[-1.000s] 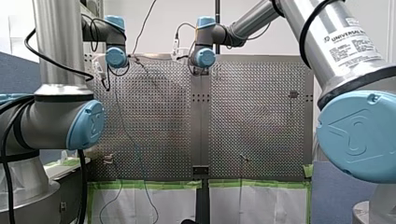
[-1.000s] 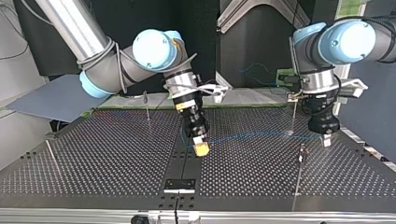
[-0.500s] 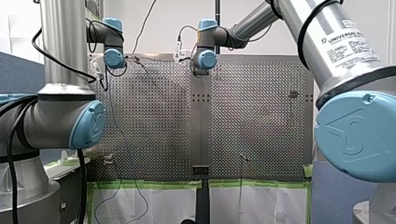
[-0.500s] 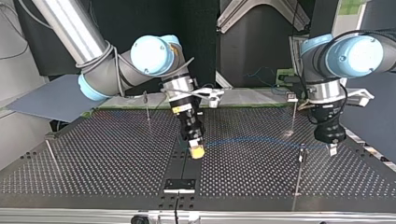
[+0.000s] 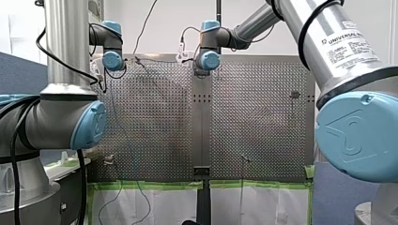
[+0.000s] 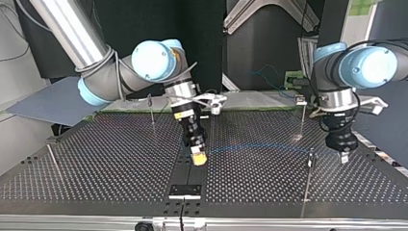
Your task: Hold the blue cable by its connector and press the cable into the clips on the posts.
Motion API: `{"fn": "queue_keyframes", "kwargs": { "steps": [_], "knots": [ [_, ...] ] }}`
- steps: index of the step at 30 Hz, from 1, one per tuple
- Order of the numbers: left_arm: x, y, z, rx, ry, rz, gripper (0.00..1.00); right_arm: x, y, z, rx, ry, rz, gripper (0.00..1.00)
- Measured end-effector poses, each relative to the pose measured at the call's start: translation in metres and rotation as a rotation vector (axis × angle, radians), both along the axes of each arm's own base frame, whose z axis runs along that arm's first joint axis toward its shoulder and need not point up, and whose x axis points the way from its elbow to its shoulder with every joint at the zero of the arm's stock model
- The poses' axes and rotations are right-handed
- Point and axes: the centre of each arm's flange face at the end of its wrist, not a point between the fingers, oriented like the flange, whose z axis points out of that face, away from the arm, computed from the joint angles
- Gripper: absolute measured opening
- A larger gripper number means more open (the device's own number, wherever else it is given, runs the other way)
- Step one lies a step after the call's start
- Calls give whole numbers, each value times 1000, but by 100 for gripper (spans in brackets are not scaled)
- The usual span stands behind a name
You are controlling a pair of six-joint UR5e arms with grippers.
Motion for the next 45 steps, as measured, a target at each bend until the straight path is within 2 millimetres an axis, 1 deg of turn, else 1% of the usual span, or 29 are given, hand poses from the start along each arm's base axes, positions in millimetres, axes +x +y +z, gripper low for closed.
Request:
{"fn": "queue_keyframes", "kwargs": {
  "steps": [6,14,22,29,32,38,45],
  "knots": [
    [11,2,-7,22,19,-5,0,-5,-8,-1,1,1,-14,0],
    [24,3,7,10,-12,-17,0,-11,-18,-2,1,1,-30,0],
    [43,6,-2,-2,-3,-35,0,-18,-29,-2,0,1,-46,0],
    [49,10,5,-24,-41,-43,0,-18,-40,-8,4,6,-54,0],
    [53,12,5,-27,-45,-47,0,-18,-43,-10,4,7,-55,0],
    [59,13,-2,-27,-31,-57,0,-18,-48,-2,-6,0,-55,0],
    [62,16,-2,-31,-41,-73,0,-20,-53,4,-15,-4,-52,0]
  ]
}}
